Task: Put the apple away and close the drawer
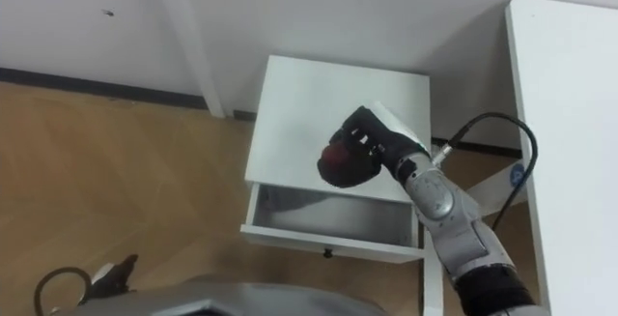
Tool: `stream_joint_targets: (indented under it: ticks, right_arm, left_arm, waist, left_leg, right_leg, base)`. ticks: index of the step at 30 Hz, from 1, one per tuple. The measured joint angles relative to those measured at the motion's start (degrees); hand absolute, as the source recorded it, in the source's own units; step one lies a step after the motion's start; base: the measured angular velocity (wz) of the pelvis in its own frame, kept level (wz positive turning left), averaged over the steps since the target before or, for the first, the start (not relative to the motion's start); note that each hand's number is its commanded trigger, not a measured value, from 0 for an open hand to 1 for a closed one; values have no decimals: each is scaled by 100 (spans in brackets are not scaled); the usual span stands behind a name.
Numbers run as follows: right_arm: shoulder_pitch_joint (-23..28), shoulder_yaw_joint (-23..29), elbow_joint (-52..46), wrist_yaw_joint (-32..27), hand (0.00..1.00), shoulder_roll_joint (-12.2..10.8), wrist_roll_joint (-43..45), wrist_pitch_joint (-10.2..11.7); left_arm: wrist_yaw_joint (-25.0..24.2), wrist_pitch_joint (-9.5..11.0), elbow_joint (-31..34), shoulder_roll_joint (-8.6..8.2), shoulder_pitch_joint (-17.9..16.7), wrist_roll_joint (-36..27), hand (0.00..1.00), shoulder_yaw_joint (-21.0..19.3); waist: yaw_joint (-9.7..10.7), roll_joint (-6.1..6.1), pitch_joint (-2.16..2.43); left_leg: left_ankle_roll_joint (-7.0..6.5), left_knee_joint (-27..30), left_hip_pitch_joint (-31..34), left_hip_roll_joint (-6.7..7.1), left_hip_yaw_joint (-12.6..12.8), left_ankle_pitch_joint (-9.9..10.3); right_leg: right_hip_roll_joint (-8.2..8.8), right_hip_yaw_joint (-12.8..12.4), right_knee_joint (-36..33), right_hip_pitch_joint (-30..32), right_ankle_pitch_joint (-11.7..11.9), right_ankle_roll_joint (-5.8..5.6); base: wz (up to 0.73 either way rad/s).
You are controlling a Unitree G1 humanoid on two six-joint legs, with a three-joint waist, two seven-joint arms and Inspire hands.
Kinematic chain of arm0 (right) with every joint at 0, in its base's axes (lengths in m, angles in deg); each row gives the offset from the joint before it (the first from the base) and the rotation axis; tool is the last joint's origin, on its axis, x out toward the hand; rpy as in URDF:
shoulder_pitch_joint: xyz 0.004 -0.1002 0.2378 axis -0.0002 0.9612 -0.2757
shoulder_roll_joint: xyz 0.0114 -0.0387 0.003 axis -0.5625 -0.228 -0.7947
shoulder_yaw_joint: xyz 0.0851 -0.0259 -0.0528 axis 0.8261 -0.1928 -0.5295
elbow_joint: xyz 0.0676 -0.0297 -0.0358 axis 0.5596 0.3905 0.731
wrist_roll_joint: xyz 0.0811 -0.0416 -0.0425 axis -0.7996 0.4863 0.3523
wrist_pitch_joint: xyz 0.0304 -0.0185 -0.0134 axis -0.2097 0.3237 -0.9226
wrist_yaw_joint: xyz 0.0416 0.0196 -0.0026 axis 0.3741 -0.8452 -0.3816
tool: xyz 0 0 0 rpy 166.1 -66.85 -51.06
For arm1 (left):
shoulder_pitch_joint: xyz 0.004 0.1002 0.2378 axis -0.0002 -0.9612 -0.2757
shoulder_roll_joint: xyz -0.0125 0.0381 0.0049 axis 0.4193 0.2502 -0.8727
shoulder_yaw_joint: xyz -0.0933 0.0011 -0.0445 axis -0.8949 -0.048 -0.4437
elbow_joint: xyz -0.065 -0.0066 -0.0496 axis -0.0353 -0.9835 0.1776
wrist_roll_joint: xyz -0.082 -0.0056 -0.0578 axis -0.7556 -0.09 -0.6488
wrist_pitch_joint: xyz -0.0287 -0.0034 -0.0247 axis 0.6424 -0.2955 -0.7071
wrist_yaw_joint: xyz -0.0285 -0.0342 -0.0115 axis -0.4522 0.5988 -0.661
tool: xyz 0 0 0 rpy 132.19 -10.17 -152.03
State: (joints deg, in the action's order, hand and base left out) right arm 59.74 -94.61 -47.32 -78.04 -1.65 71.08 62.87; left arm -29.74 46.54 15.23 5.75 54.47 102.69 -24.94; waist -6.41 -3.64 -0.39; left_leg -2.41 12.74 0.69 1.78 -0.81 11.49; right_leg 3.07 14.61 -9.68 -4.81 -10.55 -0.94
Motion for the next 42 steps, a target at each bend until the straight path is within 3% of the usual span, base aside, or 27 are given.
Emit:
stream_joint_targets:
  ticks: [12, 13, 14, 15, 28, 42]
  right_arm:
    - [-4, 0, 402, -32, 100, -50, 26, 15]
    - [-4, 0, 439, -32, 96, -52, 25, 15]
    - [-4, 0, 487, -31, 74, -54, 25, 15]
    - [-3, 0, 494, -31, 0, -54, 25, 15]
    - [2, -4, 515, -100, 0, -143, 76, 109]
    - [14, 1, 516, -128, 0, -220, 500, 117]
  left_arm:
    - [109, 12, -157, -3, 24, 4, 0, 9]
    - [110, 12, -155, -3, 12, -4, 0, 12]
    - [115, 12, -154, -1, -3, -5, 0, 48]
    - [119, 12, -150, 1, -3, 0, 0, 75]
    - [277, 208, 101, -5, 3, 1, 0, 106]
    - [266, 220, 104, -42, -57, 3, 0, 95]
  waist:
    - [2, -3, -4]
    - [2, -1, -5]
    - [-1, 4, -9]
    - [0, 8, -11]
    - [-7, 11, 7]
    - [15, -16, 17]
  left_leg:
    - [0, 0, 100, -3, -4, 0]
    - [0, -2, 105, -3, -6, 0]
    - [0, -2, 116, -2, -9, 0]
    - [0, -2, 121, -2, -9, 0]
    - [0, 77, 328, 2, -43, -1]
    - [0, 63, 309, 0, -22, -1]
  right_leg:
    - [-5, 3, 7, 99, 0, 0]
    - [-5, -6, 8, 103, 0, 0]
    - [-5, -11, 10, 113, 0, 0]
    - [-5, -10, 10, 118, 0, 0]
    - [-9, -21, 8, 285, 0, 0]
    - [-7, 12, 1, 268, 0, 0]
  base:
    - [0]
    - [0]
    - [0]
    - [0]
    - [2]
    - [-1]
